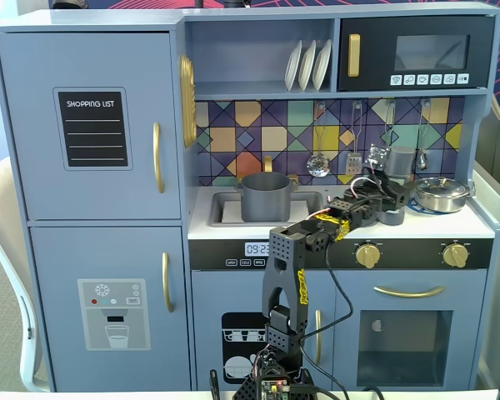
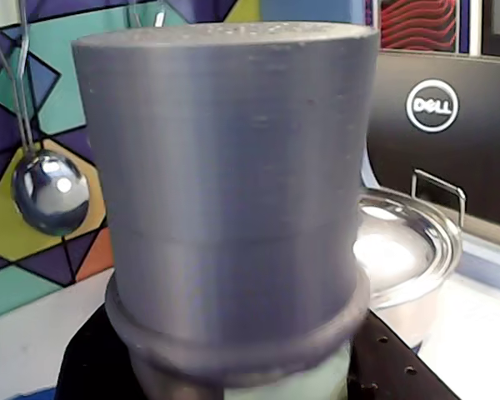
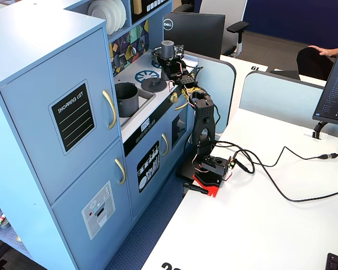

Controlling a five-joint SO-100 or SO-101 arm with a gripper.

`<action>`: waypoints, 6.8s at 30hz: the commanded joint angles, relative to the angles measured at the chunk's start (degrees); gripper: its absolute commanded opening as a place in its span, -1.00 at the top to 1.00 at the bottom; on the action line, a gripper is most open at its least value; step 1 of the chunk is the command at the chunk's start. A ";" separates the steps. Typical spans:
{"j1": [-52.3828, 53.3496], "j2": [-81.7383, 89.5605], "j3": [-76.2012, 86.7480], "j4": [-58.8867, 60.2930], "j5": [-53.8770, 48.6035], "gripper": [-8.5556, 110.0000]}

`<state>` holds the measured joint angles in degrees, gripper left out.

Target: Put salt in the gray recipient

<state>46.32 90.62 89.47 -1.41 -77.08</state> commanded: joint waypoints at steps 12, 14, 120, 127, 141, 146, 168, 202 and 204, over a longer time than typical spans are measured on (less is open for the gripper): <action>-13.45 17.84 -10.46 5.01 23.73 0.86; -16.00 19.07 -11.51 8.26 28.48 0.86; -51.33 17.40 -17.23 21.36 134.30 0.86; -50.19 17.49 -15.64 21.36 133.59 0.86; -45.35 21.80 -1.76 20.21 132.71 0.86; -46.85 20.39 -5.54 20.65 132.98 0.86; -41.92 18.63 -16.00 23.73 89.91 0.86; 1.49 15.73 -1.76 2.29 -6.50 0.86; 1.67 14.68 -0.70 -0.35 -9.40 0.86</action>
<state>46.93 105.21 88.24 3.25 -77.34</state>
